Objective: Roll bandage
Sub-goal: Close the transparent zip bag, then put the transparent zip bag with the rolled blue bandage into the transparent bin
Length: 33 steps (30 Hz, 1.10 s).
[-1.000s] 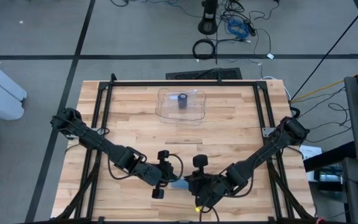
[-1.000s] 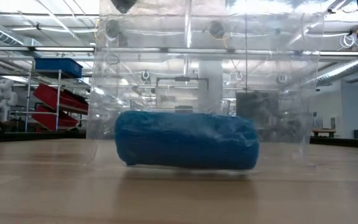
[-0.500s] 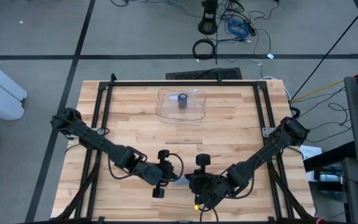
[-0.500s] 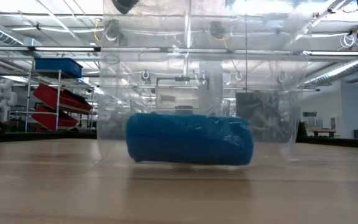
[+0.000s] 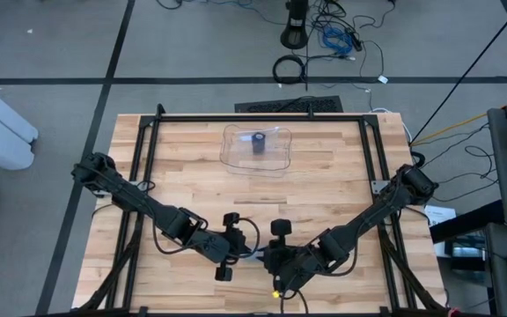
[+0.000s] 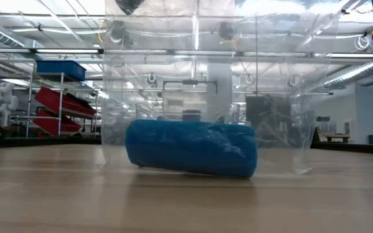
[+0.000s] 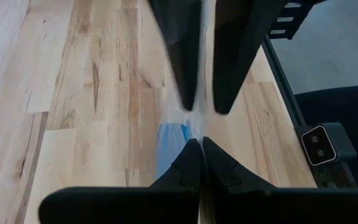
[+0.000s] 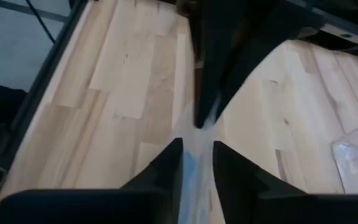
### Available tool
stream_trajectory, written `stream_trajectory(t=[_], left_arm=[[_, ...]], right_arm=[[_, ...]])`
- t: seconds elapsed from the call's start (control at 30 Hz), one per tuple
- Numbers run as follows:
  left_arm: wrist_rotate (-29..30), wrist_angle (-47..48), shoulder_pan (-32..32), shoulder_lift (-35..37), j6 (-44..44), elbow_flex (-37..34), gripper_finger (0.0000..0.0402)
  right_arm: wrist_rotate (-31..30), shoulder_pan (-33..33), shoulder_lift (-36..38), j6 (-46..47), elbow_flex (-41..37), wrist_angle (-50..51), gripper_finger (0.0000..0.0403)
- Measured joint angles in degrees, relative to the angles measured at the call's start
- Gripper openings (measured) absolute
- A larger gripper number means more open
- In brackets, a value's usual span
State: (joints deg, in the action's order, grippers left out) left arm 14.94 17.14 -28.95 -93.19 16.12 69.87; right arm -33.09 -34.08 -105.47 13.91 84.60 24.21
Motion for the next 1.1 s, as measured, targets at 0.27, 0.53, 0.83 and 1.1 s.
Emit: stream_trajectory(t=[0.27,0.53,0.83,1.1], left_arm=[[0.1,-0.5,0.1,0.0,0.0,0.0,0.0000],[0.6,-0.4,0.1,0.0,-0.5,0.0,0.0000],[2.9,2.8,-0.3,1.3,-1.5,0.0,0.0000],[9.2,6.8,-2.7,3.1,1.4,0.0,0.0000]], right_arm=[[-0.4,1.2,-1.6,0.1,0.0,0.2,0.0093],[-5.7,0.8,-2.0,-0.7,0.0,0.1,0.0006],[-6.2,-0.3,-2.0,7.9,0.1,8.2,0.0000],[-7.4,-2.9,-2.0,12.1,0.1,12.0,0.0000]])
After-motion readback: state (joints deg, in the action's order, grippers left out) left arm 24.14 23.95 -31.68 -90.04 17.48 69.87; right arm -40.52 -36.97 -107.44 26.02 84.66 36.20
